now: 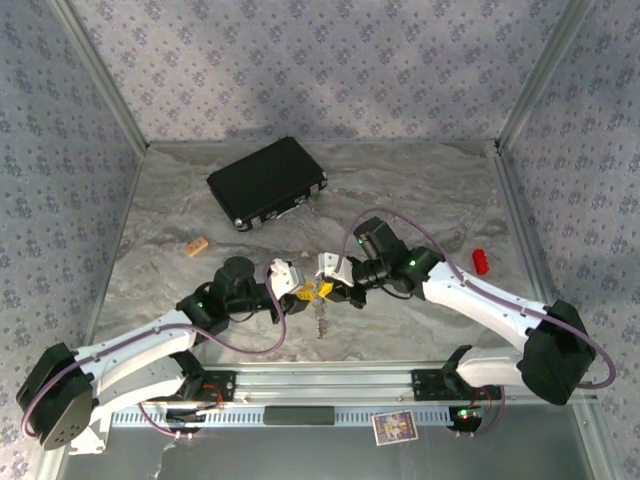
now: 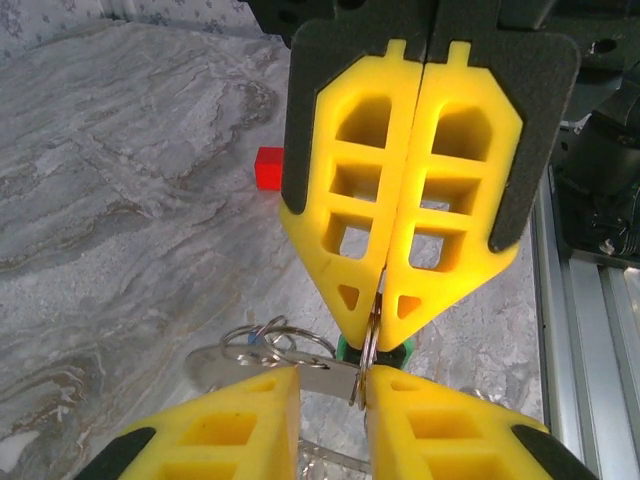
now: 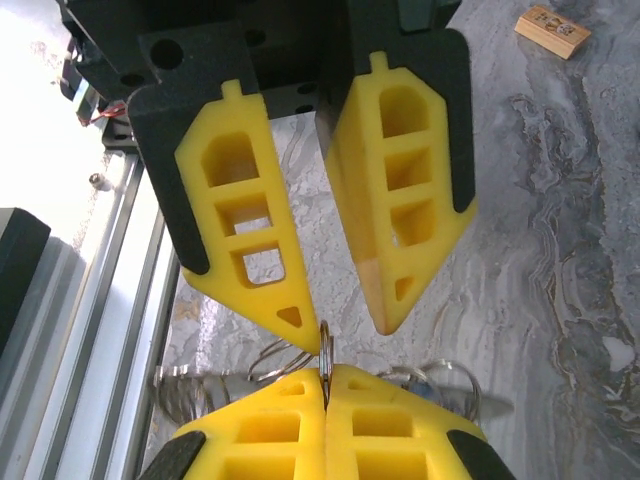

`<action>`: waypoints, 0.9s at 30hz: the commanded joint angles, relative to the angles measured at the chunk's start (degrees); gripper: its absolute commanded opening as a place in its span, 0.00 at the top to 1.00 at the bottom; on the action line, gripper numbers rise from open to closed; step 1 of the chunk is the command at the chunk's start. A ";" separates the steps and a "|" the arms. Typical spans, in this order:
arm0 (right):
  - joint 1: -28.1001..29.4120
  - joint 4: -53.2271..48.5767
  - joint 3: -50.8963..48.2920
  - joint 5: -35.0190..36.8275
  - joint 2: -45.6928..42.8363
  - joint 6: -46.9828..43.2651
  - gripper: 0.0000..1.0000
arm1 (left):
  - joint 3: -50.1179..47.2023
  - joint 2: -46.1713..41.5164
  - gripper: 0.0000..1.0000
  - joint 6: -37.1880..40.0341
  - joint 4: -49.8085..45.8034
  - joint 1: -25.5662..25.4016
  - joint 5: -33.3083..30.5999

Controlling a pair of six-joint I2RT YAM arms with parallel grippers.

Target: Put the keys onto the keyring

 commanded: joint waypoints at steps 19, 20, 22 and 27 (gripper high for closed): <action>3.42 -1.09 4.67 1.33 2.51 -0.62 1.00 | 1.90 2.06 0.86 1.79 0.62 -0.06 5.72; 3.38 -0.78 4.54 1.00 2.44 -0.42 1.00 | 1.86 2.03 0.88 1.86 0.90 -0.11 5.79; 3.16 -0.36 4.07 0.50 2.08 0.04 1.00 | 1.77 1.97 0.91 1.89 1.16 -0.03 5.97; 0.44 4.31 0.07 -3.29 -0.10 3.10 0.87 | 0.44 1.71 1.00 1.44 3.58 -0.10 6.18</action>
